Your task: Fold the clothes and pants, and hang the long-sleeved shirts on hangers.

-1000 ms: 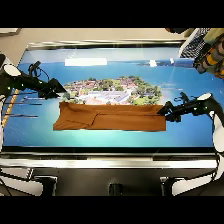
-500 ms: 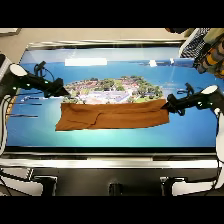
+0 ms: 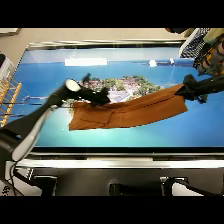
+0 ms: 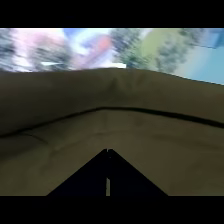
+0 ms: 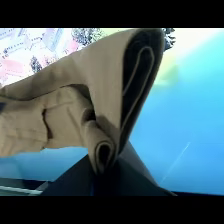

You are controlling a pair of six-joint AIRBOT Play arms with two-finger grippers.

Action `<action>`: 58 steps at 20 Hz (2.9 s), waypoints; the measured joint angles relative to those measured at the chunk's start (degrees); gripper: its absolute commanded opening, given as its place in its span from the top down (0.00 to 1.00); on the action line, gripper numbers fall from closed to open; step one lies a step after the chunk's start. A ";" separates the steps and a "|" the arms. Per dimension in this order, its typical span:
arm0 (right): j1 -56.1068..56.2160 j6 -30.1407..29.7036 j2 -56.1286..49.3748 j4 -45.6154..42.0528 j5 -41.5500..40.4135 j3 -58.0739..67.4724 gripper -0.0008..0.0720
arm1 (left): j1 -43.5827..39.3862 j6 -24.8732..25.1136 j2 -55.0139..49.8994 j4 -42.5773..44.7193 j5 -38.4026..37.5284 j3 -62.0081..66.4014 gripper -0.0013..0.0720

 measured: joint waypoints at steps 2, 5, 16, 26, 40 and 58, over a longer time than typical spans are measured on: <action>0.00 2.32 2.34 -1.92 2.89 2.64 0.95 | -4.70 -0.42 -2.62 -5.99 4.79 -0.09 0.96; 0.00 5.01 5.05 -3.98 6.38 5.42 0.95 | -10.62 -0.90 -6.10 -13.97 9.92 -0.15 0.96; 0.00 7.72 7.45 -6.99 7.98 7.30 0.95 | -22.53 -1.03 -12.63 -25.11 16.22 6.29 0.96; 1.03 11.02 7.45 -1.68 2.75 7.30 0.95 | -11.45 -1.29 -5.81 -8.24 -6.43 10.25 0.96; 38.42 29.77 -6.51 -8.61 -16.81 7.30 0.95 | 21.99 2.93 23.82 17.18 -38.27 10.40 0.96; 51.49 38.29 -22.86 -8.07 -27.41 7.30 0.82 | 26.80 4.98 25.83 17.90 -41.38 10.40 0.96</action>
